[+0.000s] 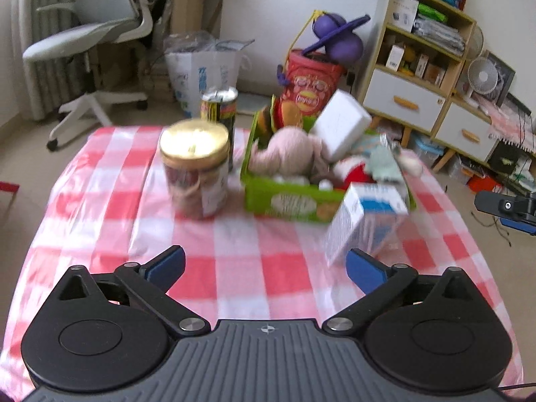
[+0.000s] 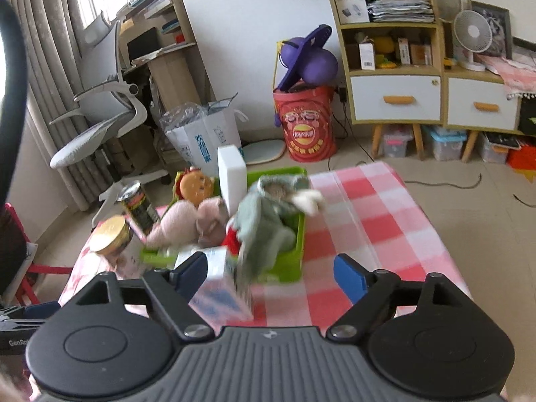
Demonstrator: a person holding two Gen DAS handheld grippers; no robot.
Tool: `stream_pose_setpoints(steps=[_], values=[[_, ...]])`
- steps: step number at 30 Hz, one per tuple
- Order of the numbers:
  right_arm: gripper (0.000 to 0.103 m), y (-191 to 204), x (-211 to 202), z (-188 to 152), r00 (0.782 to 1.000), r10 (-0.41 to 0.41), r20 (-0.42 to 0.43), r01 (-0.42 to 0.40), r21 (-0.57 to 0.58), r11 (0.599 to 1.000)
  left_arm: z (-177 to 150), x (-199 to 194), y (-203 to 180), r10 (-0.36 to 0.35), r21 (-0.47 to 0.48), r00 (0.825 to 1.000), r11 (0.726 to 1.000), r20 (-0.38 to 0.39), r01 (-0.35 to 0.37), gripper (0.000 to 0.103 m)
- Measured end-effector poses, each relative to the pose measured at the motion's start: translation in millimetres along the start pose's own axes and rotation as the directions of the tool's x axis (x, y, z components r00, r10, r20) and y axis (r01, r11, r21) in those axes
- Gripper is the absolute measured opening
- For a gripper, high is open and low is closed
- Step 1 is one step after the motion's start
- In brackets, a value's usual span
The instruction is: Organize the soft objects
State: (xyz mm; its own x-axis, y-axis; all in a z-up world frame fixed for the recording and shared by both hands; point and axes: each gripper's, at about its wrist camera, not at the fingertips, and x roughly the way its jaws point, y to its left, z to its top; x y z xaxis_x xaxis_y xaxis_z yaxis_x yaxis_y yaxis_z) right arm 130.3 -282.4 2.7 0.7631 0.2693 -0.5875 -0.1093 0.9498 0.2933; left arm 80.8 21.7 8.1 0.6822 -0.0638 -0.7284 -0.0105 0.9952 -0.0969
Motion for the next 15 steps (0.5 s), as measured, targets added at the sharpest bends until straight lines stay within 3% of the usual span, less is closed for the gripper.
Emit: stream_pose_setpoints(steps=[7, 15], values=[[0.066, 17, -15, -36, 0.997, -0.038, -0.071, 0.037, -0.017, 0.999, -29, -12, -1, 0.027, -0.011, 0.998, 1.0, -0.049, -0.027, 0.098], [0.07, 36, -19, -56, 0.993, -0.067, -0.102, 0.06, -0.066, 0.996, -38, -19, -4, 0.087, 0.011, 0.995, 0.996, -0.058, -0.086, 0.098]])
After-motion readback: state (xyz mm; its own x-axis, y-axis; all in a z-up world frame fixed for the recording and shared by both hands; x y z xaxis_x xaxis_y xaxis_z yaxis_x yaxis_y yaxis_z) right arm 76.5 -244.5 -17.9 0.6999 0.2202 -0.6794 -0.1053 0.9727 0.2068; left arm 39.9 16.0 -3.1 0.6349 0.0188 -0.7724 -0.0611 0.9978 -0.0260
